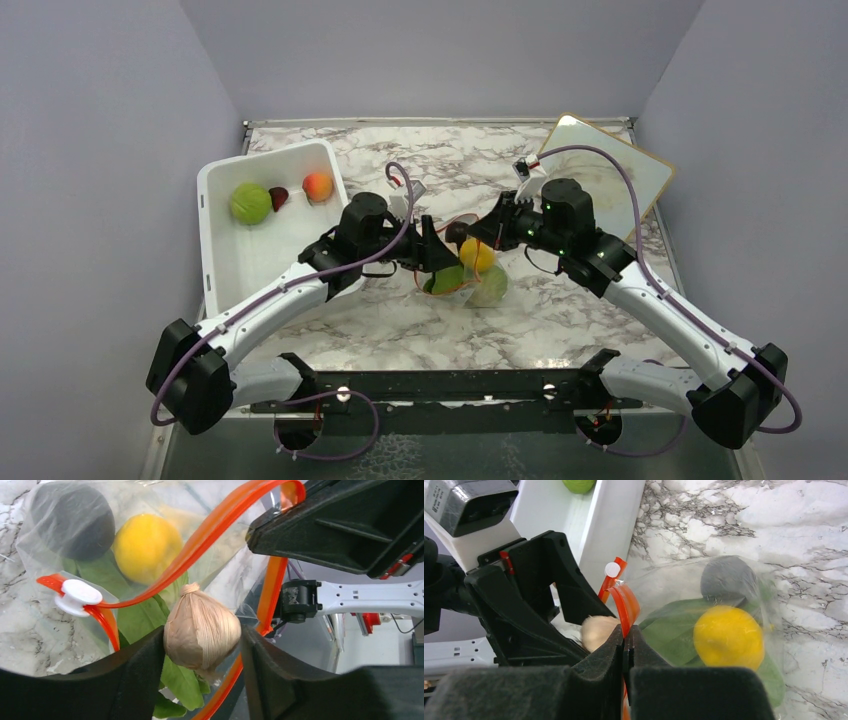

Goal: Place the food in the zip-top bag and seal the zipper
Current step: Place the fake vegetable in the zipper food storage bag.

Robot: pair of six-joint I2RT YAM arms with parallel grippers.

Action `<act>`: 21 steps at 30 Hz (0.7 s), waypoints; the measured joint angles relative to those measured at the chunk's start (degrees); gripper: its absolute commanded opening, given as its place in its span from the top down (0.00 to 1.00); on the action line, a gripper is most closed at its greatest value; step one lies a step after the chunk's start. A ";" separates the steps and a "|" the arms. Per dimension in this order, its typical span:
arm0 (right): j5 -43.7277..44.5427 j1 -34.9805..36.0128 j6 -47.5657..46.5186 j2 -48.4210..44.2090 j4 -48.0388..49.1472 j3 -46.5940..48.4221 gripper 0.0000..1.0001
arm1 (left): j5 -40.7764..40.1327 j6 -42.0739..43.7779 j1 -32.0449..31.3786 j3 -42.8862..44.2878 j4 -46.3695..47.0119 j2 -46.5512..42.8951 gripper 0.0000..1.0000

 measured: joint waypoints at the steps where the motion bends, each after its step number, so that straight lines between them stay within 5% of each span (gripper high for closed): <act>1: 0.02 0.00 0.00 -0.02 0.00 0.00 0.99 | -0.48 0.11 -0.31 0.02 -0.02 0.28 0.36; 21: 0.04 0.00 0.00 -1.03 0.02 -0.63 0.99 | -11.08 5.01 -1.57 5.49 -7.06 -0.09 0.35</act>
